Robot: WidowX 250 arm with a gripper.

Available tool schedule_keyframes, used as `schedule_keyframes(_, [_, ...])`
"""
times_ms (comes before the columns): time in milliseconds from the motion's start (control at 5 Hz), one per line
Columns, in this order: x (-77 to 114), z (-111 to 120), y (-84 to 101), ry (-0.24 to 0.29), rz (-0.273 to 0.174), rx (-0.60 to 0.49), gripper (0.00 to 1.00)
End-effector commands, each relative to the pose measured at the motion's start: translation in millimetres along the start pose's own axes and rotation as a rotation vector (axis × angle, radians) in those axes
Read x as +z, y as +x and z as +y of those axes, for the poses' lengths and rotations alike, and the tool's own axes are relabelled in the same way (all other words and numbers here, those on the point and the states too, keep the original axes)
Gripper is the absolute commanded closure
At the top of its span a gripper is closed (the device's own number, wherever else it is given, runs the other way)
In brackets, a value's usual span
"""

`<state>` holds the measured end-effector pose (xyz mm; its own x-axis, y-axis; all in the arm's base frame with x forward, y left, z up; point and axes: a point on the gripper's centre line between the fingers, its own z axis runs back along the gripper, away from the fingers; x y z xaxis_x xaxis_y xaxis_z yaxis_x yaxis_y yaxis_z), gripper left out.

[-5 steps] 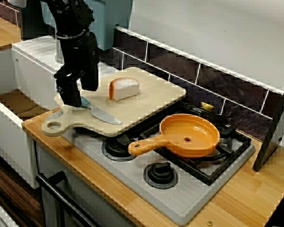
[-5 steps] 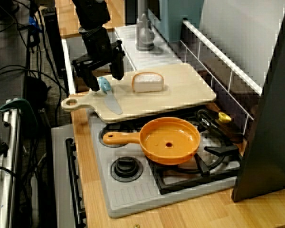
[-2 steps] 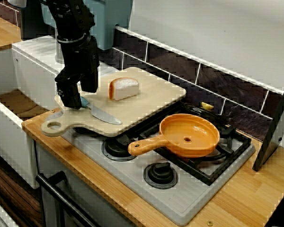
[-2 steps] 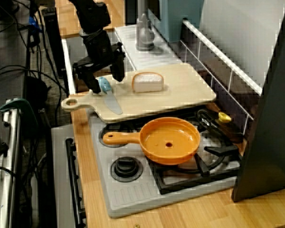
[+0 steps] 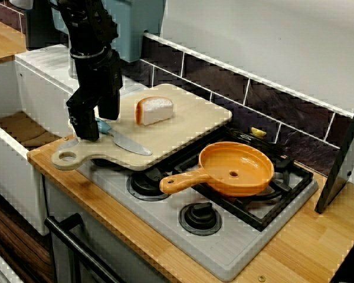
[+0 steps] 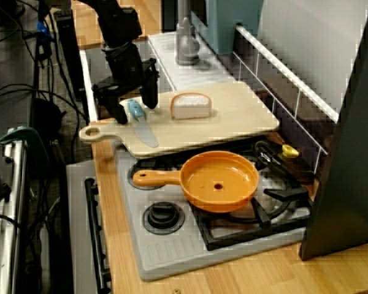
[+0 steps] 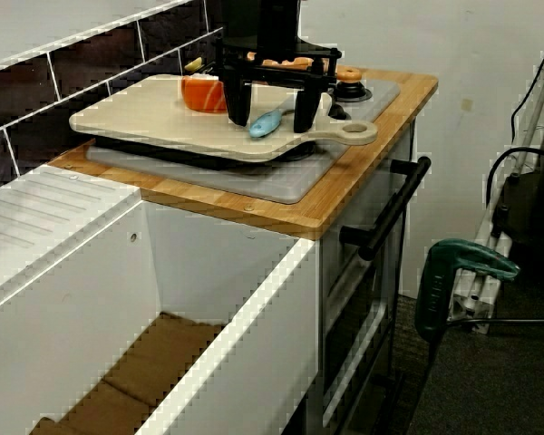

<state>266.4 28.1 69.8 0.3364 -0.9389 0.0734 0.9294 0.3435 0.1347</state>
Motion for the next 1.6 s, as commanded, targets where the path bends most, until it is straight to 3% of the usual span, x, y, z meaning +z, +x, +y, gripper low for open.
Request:
schedule_keyframes(0, [-1.0,-5.7,-2.4,0.009,0.0,0.021,1.0])
schedule_keyframes(400, [-4.0,-9.2,-1.1,0.02,0.014,0.01,1.0])
schedule_keyframes(1000, [29.0,1.8,-4.5,0.018,-0.041,0.042,1.0])
schedule_keyframes(1400, [42.6,7.9,-5.3,0.049,-0.056,0.075,1.0])
